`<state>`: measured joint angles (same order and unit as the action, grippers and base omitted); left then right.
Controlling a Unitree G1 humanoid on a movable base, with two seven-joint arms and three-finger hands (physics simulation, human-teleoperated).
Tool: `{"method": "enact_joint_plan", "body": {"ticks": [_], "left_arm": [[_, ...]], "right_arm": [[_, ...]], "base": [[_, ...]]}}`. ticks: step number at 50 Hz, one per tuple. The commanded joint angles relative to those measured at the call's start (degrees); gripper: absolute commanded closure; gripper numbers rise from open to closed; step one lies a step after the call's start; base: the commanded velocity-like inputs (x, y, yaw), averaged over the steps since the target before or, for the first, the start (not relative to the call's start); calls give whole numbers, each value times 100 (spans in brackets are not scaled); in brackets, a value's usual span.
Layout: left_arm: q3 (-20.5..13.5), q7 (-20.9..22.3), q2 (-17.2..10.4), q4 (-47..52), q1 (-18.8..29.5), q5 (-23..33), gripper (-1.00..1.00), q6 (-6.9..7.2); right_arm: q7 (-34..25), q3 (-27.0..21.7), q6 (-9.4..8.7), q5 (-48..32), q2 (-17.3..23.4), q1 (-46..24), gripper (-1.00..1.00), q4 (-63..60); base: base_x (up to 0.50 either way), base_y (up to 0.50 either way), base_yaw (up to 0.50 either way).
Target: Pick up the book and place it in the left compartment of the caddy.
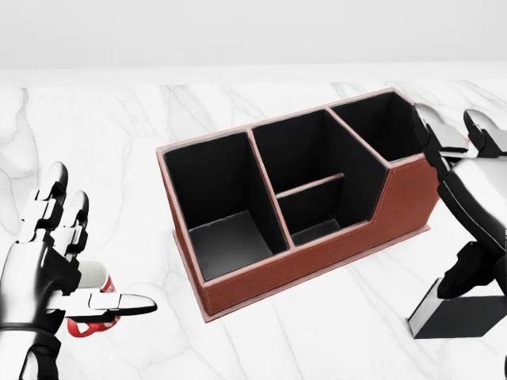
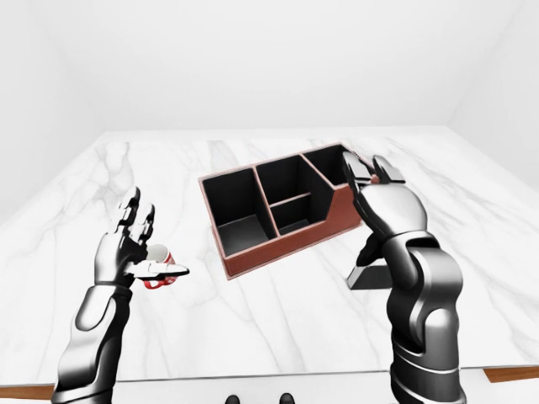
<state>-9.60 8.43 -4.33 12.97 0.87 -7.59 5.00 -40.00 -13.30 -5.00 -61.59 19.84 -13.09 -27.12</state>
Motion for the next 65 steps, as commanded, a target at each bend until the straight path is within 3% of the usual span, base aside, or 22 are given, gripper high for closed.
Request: {"method": "enact_joint_plan", "body": {"ticks": [1, 11, 21, 44, 65], "left_arm": [[-104, -32, -45, 41, 57, -76, -100, 0], [-132, -67, -72, 32, 71, -91, -100, 0], [-114, -11, -57, 84, 30, -74, -100, 0], [-32, 109, -18, 86, -37, -31, -100, 0], [5, 221, -3, 88, -63, 16, -100, 0]], "right_arm": [[0, -884, 0, -785, 275, 350, -100, -285], [0, -1308, 0, -684, 93, 974, -100, -169], [0, -1309, 0, -615, 196, 842, -100, 300], [0, -964, 0, -265, 735, 314, -100, 2028], [0, -234, 0, -186, 701, -195, -100, 3457]], "base": [[0, 0, 0], [0, 0, 0], [0, 0, 0], [0, 0, 0], [0, 0, 0]]}}
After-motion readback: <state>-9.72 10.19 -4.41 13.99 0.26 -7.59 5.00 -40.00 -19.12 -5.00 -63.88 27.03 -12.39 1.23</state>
